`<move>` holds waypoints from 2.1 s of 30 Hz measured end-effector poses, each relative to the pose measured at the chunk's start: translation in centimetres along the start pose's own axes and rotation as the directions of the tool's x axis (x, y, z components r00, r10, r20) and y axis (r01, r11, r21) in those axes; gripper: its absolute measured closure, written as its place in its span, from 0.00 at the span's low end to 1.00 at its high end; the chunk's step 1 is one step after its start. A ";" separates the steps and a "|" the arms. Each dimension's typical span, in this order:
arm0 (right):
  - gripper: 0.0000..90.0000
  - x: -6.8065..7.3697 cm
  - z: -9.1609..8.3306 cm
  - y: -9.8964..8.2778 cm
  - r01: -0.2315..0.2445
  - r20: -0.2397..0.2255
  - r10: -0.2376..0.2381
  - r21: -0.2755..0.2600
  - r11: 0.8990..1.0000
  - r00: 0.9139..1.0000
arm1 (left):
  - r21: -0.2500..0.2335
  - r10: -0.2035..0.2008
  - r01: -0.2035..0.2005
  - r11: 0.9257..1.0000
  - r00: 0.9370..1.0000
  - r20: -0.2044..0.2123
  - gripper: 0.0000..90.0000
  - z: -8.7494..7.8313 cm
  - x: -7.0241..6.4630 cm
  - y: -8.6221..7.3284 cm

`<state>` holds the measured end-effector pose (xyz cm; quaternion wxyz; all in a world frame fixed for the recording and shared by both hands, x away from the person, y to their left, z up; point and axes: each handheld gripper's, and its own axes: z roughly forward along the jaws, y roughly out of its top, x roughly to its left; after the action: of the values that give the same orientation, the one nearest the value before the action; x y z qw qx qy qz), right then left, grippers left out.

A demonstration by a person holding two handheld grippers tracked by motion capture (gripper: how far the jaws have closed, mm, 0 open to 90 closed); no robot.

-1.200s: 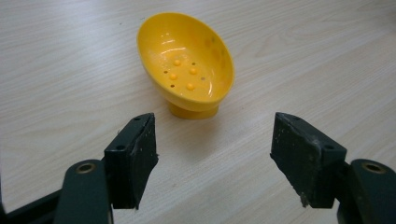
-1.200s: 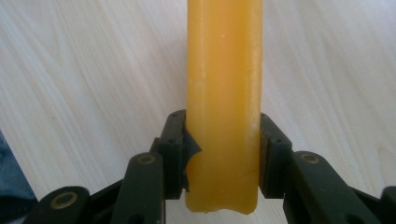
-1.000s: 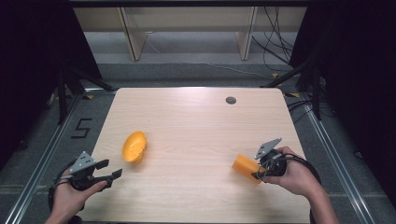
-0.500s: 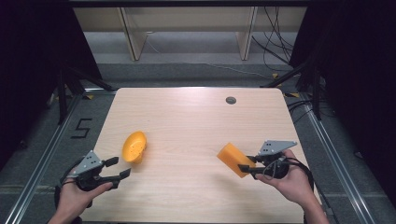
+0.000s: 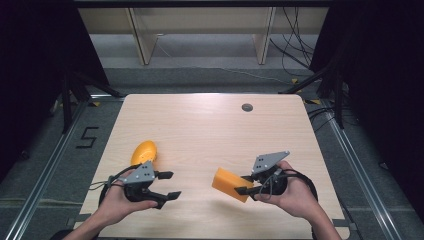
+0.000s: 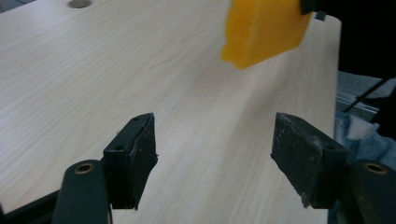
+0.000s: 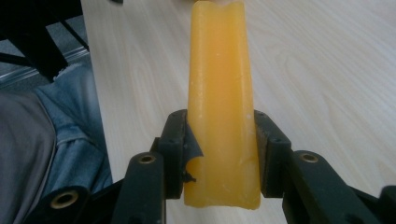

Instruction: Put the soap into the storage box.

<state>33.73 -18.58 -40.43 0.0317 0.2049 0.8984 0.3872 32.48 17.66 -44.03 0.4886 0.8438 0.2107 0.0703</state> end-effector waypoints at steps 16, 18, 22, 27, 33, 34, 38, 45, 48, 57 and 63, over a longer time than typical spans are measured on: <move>0.69 1.3 1.1 2.1 0.062 -0.083 -0.061 0.010 0.998 0.995 | -0.027 0.265 -0.264 0.964 0.956 0.124 0.35 4.6 -1.3 3.0; 0.69 1.6 1.1 2.3 0.064 -0.083 -0.062 0.016 0.998 0.995 | -0.034 0.262 -0.260 0.965 0.951 0.162 0.37 4.9 -1.2 3.0; 0.69 1.8 1.6 2.8 0.097 -0.103 -0.094 0.026 0.995 0.990 | -0.062 0.257 -0.250 0.966 0.947 0.191 0.40 5.3 -0.9 2.9; 0.69 2.1 2.2 3.2 0.108 -0.123 -0.103 0.032 0.994 0.987 | -0.069 0.291 -0.282 0.957 0.933 0.213 0.46 5.6 -0.8 3.0; 0.69 2.4 2.6 3.6 0.135 -0.148 -0.127 0.047 0.990 0.981 | -0.083 0.312 -0.300 0.950 0.919 0.243 0.51 5.7 -1.0 3.1; 0.69 2.3 2.7 3.6 0.144 -0.152 -0.136 0.042 0.989 0.979 | -0.079 0.298 -0.287 0.955 0.923 0.245 0.51 5.7 -1.1 3.0; 0.69 2.4 2.8 3.7 0.151 -0.160 -0.141 0.049 0.987 0.977 | -0.081 0.325 -0.315 0.946 0.905 0.273 0.53 5.8 -1.2 2.9; 0.69 2.7 3.0 4.0 0.209 -0.201 -0.195 0.051 0.977 0.960 | -0.071 0.284 -0.276 0.959 0.900 0.331 0.61 5.9 -1.8 2.6; 0.69 2.9 2.9 4.1 0.224 -0.202 -0.208 0.060 0.973 0.957 | -0.061 0.288 -0.284 0.957 0.898 0.332 0.65 5.8 -1.9 2.7; 0.68 3.1 2.9 4.7 0.328 -0.226 -0.307 0.061 0.943 0.925 | -0.037 0.262 -0.266 0.963 0.902 0.342 0.67 5.2 -2.0 3.1; 0.50 2.9 3.1 4.3 0.319 -0.214 -0.299 0.068 0.945 0.930 | -0.038 0.223 -0.223 0.974 0.916 0.332 0.67 4.6 -2.1 3.3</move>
<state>33.22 -12.67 -39.20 -0.0092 0.0219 0.9366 0.3496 32.98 11.66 -43.39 0.5060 0.8619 0.0273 -0.0188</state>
